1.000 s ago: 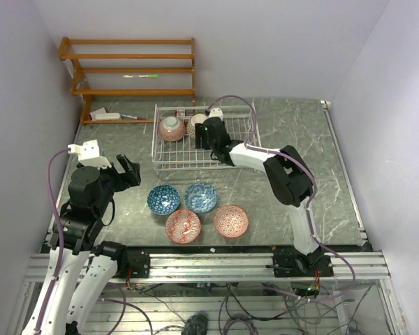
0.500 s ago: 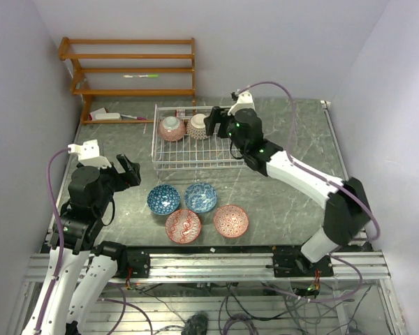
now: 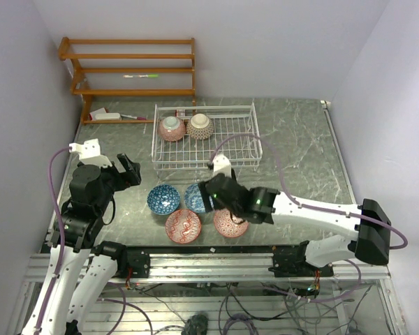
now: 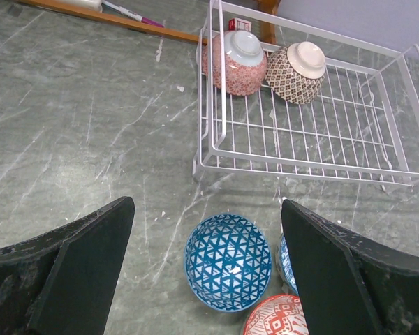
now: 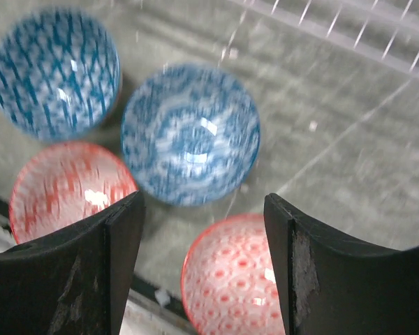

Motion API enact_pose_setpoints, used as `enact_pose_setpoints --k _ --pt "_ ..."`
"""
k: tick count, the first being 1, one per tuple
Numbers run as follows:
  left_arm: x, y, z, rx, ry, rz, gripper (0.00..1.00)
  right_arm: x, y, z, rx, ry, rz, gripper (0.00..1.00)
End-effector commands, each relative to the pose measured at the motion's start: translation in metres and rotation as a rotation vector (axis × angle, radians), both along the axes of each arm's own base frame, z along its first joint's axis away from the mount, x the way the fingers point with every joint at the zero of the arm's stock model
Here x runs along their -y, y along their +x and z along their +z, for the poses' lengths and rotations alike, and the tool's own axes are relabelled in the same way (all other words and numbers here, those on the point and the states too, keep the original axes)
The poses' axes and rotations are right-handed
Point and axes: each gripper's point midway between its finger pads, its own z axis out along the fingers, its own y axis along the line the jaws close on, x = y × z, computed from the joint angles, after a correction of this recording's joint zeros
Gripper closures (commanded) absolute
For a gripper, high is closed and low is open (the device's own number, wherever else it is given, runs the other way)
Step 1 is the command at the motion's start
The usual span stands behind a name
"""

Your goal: Load the bowls into the dish rack

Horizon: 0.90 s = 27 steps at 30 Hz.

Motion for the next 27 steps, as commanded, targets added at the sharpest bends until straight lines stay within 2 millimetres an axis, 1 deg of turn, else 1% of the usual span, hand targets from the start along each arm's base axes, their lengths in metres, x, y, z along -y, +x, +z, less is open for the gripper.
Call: enact_pose_setpoints --k 1,4,8,10,12,15,18,20,25,27 --pt "-0.005 0.002 -0.001 0.005 0.007 0.025 0.02 0.036 -0.039 -0.038 -0.084 -0.146 -0.057 0.32" --pt "-0.005 0.002 -0.003 -0.006 0.01 0.025 0.03 0.04 -0.051 -0.064 -0.132 -0.19 -0.058 0.33" --pt "-0.006 0.001 -0.003 -0.004 0.01 0.027 0.02 0.036 -0.063 -0.096 -0.195 -0.193 -0.021 0.36" --pt "-0.006 0.001 -0.002 -0.001 0.009 0.027 0.03 0.033 -0.066 -0.108 -0.213 -0.192 -0.011 0.37" --pt "-0.006 0.002 -0.003 -0.004 0.009 0.026 0.02 0.029 -0.067 -0.112 -0.22 -0.189 0.001 0.38" --pt "-0.005 0.002 -0.003 -0.008 0.011 0.023 0.03 0.023 -0.069 -0.113 -0.225 -0.168 0.02 0.41" --pt "-0.005 0.001 -0.003 -0.003 0.009 0.023 0.02 0.027 -0.073 -0.117 -0.233 -0.192 0.018 0.43" --pt "-0.005 0.001 -0.003 -0.003 0.008 0.024 0.02 0.029 -0.074 -0.113 -0.218 -0.209 0.001 0.43" --pt "-0.005 0.003 -0.006 -0.018 0.013 0.021 0.02 0.033 -0.077 -0.086 -0.173 -0.216 -0.016 0.42" --pt "-0.005 0.003 -0.005 -0.017 0.012 0.021 0.02 0.034 -0.08 -0.073 -0.16 -0.209 -0.01 0.4"
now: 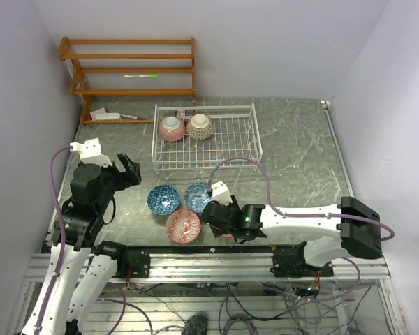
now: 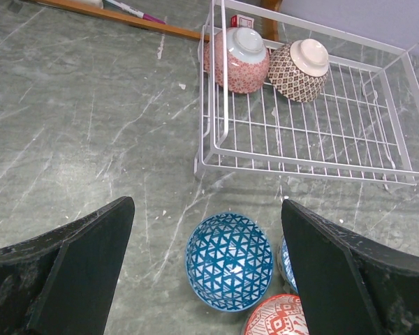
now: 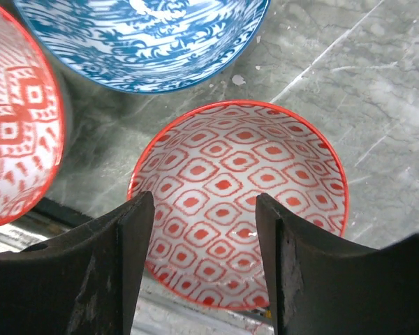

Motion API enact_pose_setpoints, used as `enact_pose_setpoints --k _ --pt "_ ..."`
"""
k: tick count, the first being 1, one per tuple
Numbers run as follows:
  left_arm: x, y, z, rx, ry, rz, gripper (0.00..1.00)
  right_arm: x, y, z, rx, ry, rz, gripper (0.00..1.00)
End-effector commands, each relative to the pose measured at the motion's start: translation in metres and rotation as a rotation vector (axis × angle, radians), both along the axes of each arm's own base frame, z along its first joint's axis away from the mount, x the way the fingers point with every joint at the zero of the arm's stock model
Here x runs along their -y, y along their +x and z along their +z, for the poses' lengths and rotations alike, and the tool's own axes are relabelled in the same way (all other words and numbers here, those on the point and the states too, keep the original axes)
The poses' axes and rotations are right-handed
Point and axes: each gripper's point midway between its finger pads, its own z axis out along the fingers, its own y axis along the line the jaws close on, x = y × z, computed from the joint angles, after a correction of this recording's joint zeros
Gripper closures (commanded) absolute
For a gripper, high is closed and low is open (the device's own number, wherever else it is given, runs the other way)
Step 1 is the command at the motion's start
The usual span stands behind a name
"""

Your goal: Load the bowls into the dish rack

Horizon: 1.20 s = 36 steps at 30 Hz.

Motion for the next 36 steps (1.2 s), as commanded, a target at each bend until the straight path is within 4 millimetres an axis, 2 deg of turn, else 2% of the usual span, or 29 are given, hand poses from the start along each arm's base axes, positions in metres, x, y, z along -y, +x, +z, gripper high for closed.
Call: enact_pose_setpoints --k 1,5,9,14,21,25,33,36 --pt "-0.005 0.001 -0.003 -0.006 0.009 0.021 0.02 -0.001 0.0 0.04 0.063 0.039 -0.025 0.37" --pt "-0.005 0.0 -0.002 0.001 0.008 0.023 0.02 -0.009 -0.013 0.05 0.067 0.067 0.017 0.31" --pt "-0.005 0.001 -0.004 -0.008 0.01 0.021 0.02 -0.017 -0.022 0.041 0.056 0.057 0.047 0.31" --pt "-0.006 0.0 -0.002 0.001 0.009 0.024 0.03 -0.014 -0.02 0.02 0.06 -0.011 0.028 0.36" --pt "-0.006 -0.001 -0.001 0.004 0.007 0.026 0.02 -0.016 -0.018 0.005 0.072 -0.043 0.032 0.45" --pt "-0.006 -0.001 -0.001 0.008 0.006 0.025 0.03 -0.012 -0.019 -0.005 0.061 -0.067 0.028 0.69" --pt "-0.005 -0.002 0.0 0.009 0.004 0.022 0.02 -0.008 -0.021 -0.016 0.046 -0.091 0.022 0.75" --pt "-0.005 -0.002 0.0 0.011 0.004 0.022 0.02 -0.007 -0.02 -0.011 0.051 -0.093 0.009 0.98"
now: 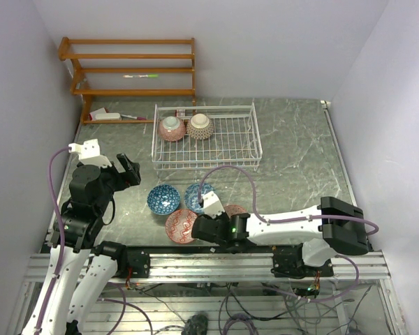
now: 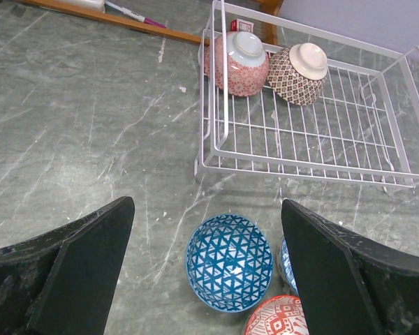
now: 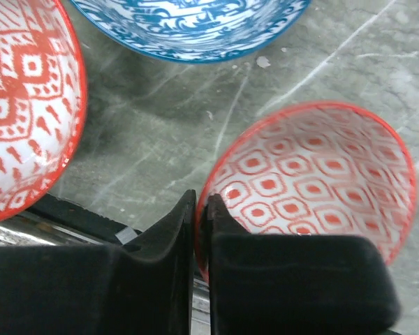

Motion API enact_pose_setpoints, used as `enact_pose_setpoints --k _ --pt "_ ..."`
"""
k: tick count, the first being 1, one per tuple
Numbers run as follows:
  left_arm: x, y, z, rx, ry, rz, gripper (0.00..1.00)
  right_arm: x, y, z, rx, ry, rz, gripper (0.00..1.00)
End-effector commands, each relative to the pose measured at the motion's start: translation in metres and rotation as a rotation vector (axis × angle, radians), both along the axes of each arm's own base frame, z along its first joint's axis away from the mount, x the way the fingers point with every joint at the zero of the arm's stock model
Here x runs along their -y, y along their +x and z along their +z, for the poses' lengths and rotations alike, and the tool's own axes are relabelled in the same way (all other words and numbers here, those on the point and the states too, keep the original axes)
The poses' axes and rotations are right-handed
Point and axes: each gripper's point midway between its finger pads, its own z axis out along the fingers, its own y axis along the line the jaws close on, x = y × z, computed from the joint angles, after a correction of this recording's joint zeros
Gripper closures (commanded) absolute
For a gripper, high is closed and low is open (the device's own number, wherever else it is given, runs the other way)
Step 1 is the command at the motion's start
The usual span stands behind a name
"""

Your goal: Load the bowls into the dish rack

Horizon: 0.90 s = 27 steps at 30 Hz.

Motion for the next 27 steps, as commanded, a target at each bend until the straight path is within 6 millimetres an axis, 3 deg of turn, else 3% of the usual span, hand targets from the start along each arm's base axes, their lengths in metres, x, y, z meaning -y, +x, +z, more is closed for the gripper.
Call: enact_pose_setpoints --k 1,6,10,16,18,22,25,27 --pt "-0.004 -0.001 -0.003 0.001 0.004 0.015 0.03 0.005 0.004 0.007 0.029 -0.011 -0.037 1.0" --pt "-0.004 -0.001 -0.002 0.002 0.004 0.014 0.02 -0.001 0.009 0.049 0.056 0.037 -0.03 1.0" --pt "-0.003 -0.001 -0.001 0.006 0.002 0.011 0.03 -0.026 0.016 0.111 0.09 0.204 0.042 1.0" --pt "-0.003 -0.002 0.0 0.011 -0.002 0.012 0.02 -0.043 0.07 0.206 0.134 0.579 0.102 1.0" --pt "-0.004 -0.003 0.001 0.015 -0.003 0.013 0.03 -0.043 0.1 0.242 0.178 0.74 0.106 1.0" --pt "-0.004 -0.003 0.0 0.013 -0.003 0.014 0.02 -0.053 0.126 0.3 0.242 0.976 0.198 1.0" --pt "-0.004 -0.002 0.001 0.012 -0.007 0.017 0.02 -0.065 0.147 0.317 0.23 1.088 0.251 1.0" --pt "-0.004 -0.003 0.001 0.016 -0.008 0.018 0.02 -0.073 0.165 0.313 0.18 1.154 0.276 1.0"
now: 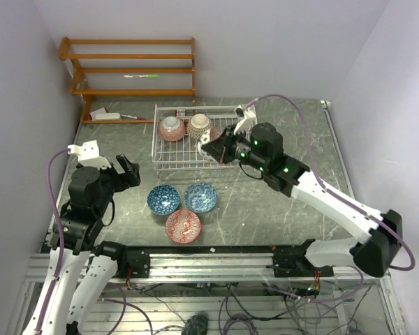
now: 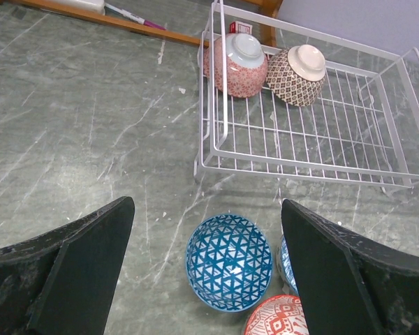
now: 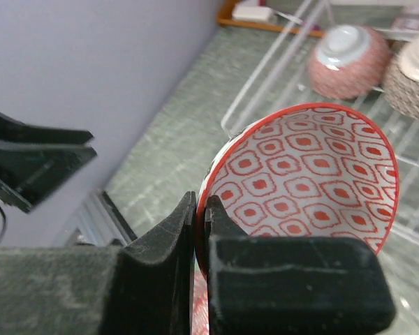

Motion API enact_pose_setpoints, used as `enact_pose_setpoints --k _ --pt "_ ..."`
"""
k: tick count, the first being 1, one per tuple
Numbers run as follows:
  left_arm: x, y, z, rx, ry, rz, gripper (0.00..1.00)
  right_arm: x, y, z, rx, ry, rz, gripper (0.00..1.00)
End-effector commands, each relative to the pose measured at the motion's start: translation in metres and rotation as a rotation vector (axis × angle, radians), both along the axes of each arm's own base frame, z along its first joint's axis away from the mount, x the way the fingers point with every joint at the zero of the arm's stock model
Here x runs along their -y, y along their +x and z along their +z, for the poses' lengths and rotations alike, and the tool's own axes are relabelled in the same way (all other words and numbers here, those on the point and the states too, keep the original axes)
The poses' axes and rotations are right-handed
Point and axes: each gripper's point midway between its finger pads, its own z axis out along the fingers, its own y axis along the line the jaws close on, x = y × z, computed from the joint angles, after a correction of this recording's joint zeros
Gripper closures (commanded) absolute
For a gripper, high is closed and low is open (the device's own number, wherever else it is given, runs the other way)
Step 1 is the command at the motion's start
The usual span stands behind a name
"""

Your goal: Load the bowls into the dish rack

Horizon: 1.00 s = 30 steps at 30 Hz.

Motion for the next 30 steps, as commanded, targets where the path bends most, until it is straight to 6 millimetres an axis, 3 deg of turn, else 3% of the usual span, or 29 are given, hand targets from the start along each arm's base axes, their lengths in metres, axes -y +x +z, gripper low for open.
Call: enact_pose_setpoints --k 1,4,17,23,30 --pt "-0.004 -0.001 0.0 0.007 -0.006 0.019 0.02 -0.035 0.019 0.05 0.075 0.272 0.229 1.0" --pt "-0.005 -0.002 0.002 0.015 -0.008 0.025 0.02 -0.041 0.041 0.046 0.035 0.376 0.286 1.0" --pt "-0.006 -0.003 0.003 0.021 -0.006 0.032 0.02 -0.089 0.116 -0.021 -0.155 0.522 0.323 1.0" --pt "-0.007 -0.003 0.004 0.022 -0.006 0.032 0.02 -0.1 0.137 -0.082 -0.274 0.538 0.284 1.0" --pt "-0.007 -0.003 0.004 0.022 -0.005 0.033 0.02 -0.102 0.145 -0.117 -0.339 0.534 0.253 1.0"
